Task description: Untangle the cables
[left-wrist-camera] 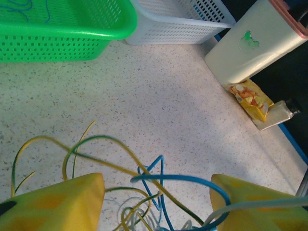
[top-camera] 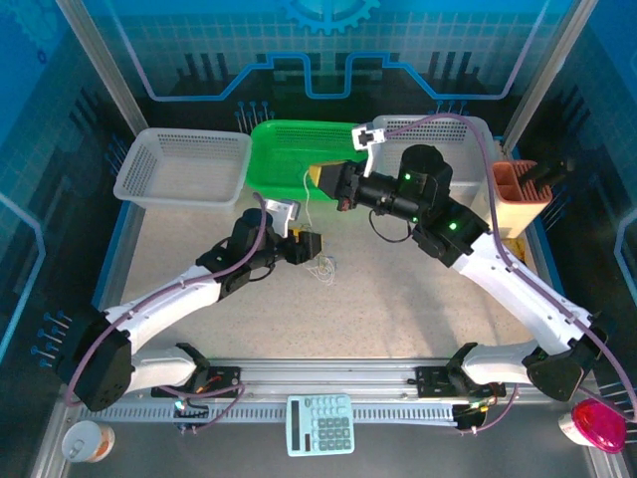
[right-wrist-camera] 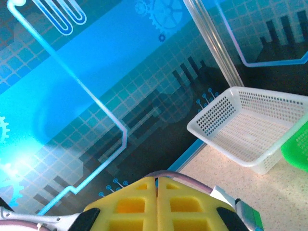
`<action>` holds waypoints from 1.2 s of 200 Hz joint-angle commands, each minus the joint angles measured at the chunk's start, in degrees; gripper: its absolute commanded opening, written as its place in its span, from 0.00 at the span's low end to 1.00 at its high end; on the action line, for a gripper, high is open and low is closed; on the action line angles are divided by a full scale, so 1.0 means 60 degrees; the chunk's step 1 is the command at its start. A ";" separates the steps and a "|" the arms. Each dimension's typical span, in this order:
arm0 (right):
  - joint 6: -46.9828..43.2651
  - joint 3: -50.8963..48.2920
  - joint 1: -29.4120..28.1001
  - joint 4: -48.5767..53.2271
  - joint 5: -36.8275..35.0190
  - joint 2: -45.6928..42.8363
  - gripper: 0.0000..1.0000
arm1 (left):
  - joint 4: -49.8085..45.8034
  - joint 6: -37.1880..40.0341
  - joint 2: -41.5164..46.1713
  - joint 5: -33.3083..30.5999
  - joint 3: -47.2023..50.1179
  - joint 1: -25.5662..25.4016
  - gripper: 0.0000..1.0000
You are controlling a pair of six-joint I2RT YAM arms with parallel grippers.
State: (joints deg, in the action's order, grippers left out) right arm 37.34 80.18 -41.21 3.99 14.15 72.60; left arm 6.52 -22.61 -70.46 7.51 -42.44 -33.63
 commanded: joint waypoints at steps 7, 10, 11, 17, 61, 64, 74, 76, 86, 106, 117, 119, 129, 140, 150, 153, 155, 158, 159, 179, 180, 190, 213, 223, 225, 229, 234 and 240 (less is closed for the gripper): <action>-0.0233 0.0572 -0.0055 0.0038 -0.0228 -0.0215 0.00 | 0.0486 -0.0100 -0.0049 0.0038 0.0362 -0.0120 0.53; -0.0225 0.0602 -0.0038 0.0038 -0.0221 -0.0219 0.00 | 0.0514 -0.0119 -0.0049 0.0038 0.0400 -0.0117 0.53; -0.0222 0.0607 -0.0034 0.0038 -0.0221 -0.0227 0.00 | 0.0519 -0.0131 -0.0049 0.0038 0.0418 -0.0113 0.53; -0.0211 0.0662 -0.0010 0.0024 -0.0195 -0.0234 0.00 | 0.0572 -0.0178 -0.0042 0.0038 0.0513 -0.0118 0.52; 0.0222 0.0975 0.0453 -0.0358 0.0074 -0.0280 0.00 | 0.0814 -0.0471 -0.0005 -0.0021 0.1209 -0.0134 0.51; 0.0251 0.0982 0.0497 -0.0399 0.0097 -0.0299 0.00 | 0.0833 -0.0502 0.0007 -0.0034 0.1249 -0.0137 0.51; 0.0325 0.1020 0.0605 -0.0493 0.0131 -0.0334 0.00 | 0.0886 -0.0557 0.0035 -0.0050 0.1418 -0.0137 0.51; 0.0343 0.1035 0.0622 -0.0501 0.0131 -0.0344 0.00 | 0.0889 -0.0572 0.0038 -0.0050 0.1451 -0.0127 0.51; 0.0358 0.1086 0.0735 -0.0515 0.0100 -0.0388 0.00 | 0.0923 -0.0609 0.0081 -0.0079 0.1594 -0.0131 0.51; 0.0355 0.1135 0.0924 -0.0516 0.0084 -0.0441 0.00 | 0.0962 -0.0659 0.0209 -0.0123 0.1808 -0.0135 0.52; 0.0378 0.1119 0.1031 -0.0511 0.0088 -0.0481 0.00 | 0.0961 -0.0667 0.0279 -0.0138 0.1869 -0.0134 0.52; 0.0396 0.1104 0.1037 -0.0506 0.0088 -0.0490 0.00 | 0.0963 -0.0658 0.0285 -0.0138 0.1883 -0.0126 0.52; 0.0475 0.1073 0.1108 -0.0527 0.0088 -0.0511 0.00 | 0.0949 -0.0655 0.0330 -0.0165 0.1923 -0.0137 0.52; 0.0604 0.1021 0.1174 -0.0634 0.0141 -0.0541 0.00 | 0.0940 -0.0656 0.0324 -0.0182 0.1954 -0.0129 0.52; 0.0727 0.0998 0.1185 -0.0727 0.0225 -0.0561 0.00 | 0.0962 -0.0674 0.0304 -0.0169 0.1988 -0.0133 0.52; 0.0757 0.0998 0.1187 -0.0751 0.0257 -0.0552 0.00 | 0.0976 -0.0676 0.0302 -0.0168 0.2010 -0.0135 0.52; 0.0784 0.1004 0.1200 -0.0760 0.0273 -0.0548 0.00 | 0.0978 -0.0682 0.0295 -0.0167 0.2024 -0.0133 0.52; 0.0801 0.1017 0.1200 -0.0781 0.0308 -0.0543 0.00 | 0.0991 -0.0679 0.0288 -0.0167 0.2032 -0.0137 0.52; 0.0812 0.1012 0.1200 -0.0782 0.0308 -0.0550 0.00 | 0.0984 -0.0689 0.0288 -0.0167 0.2040 -0.0137 0.52; 0.0863 0.1035 0.1192 -0.0846 0.0383 -0.0584 0.00 | 0.1002 -0.0715 0.0342 -0.0167 0.2119 -0.0129 0.53; 0.0857 0.1035 0.1203 -0.0843 0.0382 -0.0585 0.00 | 0.0997 -0.0714 0.0351 -0.0160 0.2120 -0.0133 0.53; 0.0814 0.1013 0.1199 -0.0785 0.0353 -0.0604 0.00 | 0.0987 -0.0732 0.0438 -0.0166 0.2143 -0.0136 0.54; 0.0805 0.0919 0.1200 -0.0725 0.0349 -0.0635 0.00 | 0.0903 -0.0682 0.0827 -0.0210 0.2136 -0.0136 0.61; 0.0836 0.0887 0.1200 -0.0742 0.0373 -0.0647 0.00 | 0.0866 -0.0580 0.1003 -0.0237 0.2082 -0.0130 0.65; 0.0848 0.0889 0.1207 -0.0746 0.0379 -0.0645 0.00 | 0.0873 -0.0541 0.1027 -0.0258 0.2060 -0.0129 0.66; 0.0854 0.0879 0.1200 -0.0761 0.0401 -0.0645 0.00 | 0.0863 -0.0477 0.1080 -0.0249 0.2025 -0.0135 0.66; 0.0874 0.0873 0.1204 -0.0768 0.0419 -0.0652 0.00 | 0.0875 -0.0378 0.1116 -0.0258 0.1950 -0.0130 0.68; 0.0906 0.0867 0.1201 -0.0791 0.0431 -0.0647 0.00 | 0.0890 -0.0254 0.1133 -0.0209 0.1879 -0.0134 0.68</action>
State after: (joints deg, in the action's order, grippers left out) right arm 41.80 84.88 -34.44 1.30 15.55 70.06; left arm 11.07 -26.63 -65.89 6.87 -29.91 -33.93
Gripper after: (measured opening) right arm 0.063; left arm 0.668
